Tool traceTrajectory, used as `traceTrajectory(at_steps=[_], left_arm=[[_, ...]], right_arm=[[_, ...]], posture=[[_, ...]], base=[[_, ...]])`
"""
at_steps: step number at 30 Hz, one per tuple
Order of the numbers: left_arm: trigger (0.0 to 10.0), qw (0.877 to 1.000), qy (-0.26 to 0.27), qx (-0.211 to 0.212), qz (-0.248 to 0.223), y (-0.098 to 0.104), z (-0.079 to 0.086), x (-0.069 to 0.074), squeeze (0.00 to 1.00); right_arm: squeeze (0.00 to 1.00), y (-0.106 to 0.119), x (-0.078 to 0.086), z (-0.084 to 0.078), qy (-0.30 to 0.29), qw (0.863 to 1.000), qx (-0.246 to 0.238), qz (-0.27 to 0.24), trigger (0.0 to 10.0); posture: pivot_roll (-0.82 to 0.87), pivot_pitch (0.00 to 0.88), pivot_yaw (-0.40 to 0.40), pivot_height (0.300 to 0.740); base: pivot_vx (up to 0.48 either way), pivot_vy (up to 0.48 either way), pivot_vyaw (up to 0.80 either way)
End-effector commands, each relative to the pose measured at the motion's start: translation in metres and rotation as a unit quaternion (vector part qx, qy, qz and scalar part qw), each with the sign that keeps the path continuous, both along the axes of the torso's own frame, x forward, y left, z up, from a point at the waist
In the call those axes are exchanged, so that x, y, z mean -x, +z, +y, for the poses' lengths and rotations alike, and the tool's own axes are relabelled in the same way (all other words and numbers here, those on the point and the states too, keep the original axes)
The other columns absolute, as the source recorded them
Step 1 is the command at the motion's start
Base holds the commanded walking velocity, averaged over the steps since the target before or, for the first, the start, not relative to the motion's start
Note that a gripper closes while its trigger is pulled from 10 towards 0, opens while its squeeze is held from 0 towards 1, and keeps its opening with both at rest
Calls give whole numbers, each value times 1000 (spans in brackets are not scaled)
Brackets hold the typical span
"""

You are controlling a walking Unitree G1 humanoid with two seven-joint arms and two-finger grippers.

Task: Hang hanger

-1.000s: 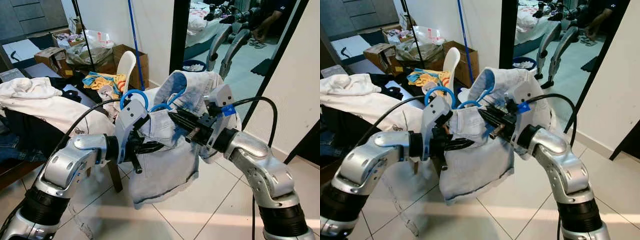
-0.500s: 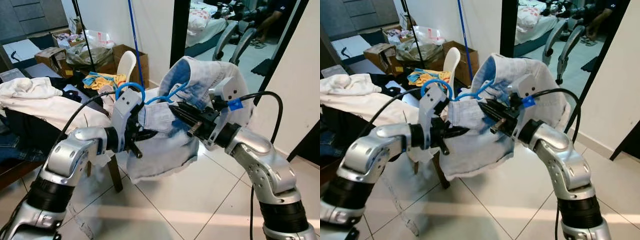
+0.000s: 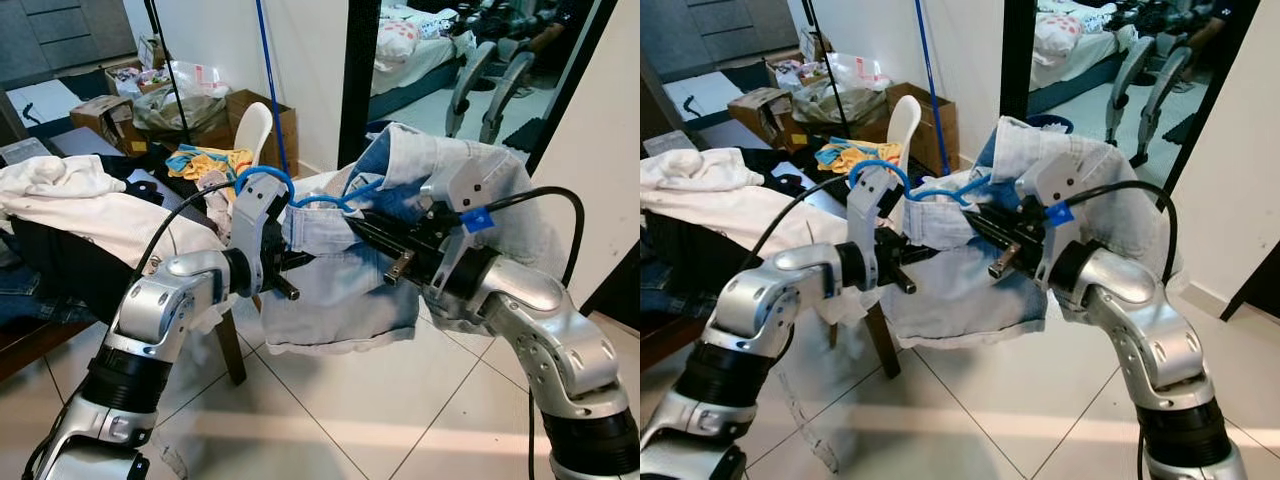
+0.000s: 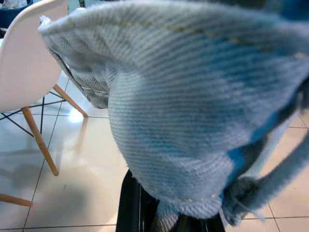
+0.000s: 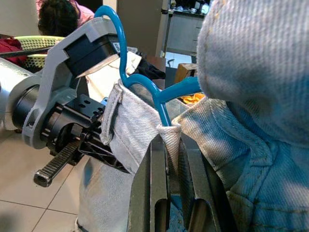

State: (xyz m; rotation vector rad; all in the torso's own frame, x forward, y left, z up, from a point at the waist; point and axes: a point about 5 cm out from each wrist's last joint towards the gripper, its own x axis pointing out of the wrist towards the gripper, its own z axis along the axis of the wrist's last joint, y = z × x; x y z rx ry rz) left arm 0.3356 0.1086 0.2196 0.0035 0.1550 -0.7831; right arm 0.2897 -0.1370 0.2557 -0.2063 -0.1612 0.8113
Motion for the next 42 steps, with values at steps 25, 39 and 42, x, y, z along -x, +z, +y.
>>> traceTrajectory(at_steps=[25, 39, 42], left_arm=[[0, 989, -89, 44, -110, 40, -4, 25, 0], [0, 979, -172, -3, -105, 28, -5, 42, 0], [0, 976, -189, -2, -104, 28, -7, 47, 0]], right_arm=[[0, 6, -4, -12, -38, 996, -78, -2, 10000], [0, 20, -11, -33, -94, 991, -87, -39, 10000], [0, 18, -10, -30, -89, 993, -69, -39, 10000]], posture=[[0, 79, 26, 740], [-4, 78, 26, 740], [-4, 78, 26, 740]], base=[[0, 0, 0], [0, 0, 0], [0, 0, 0]])
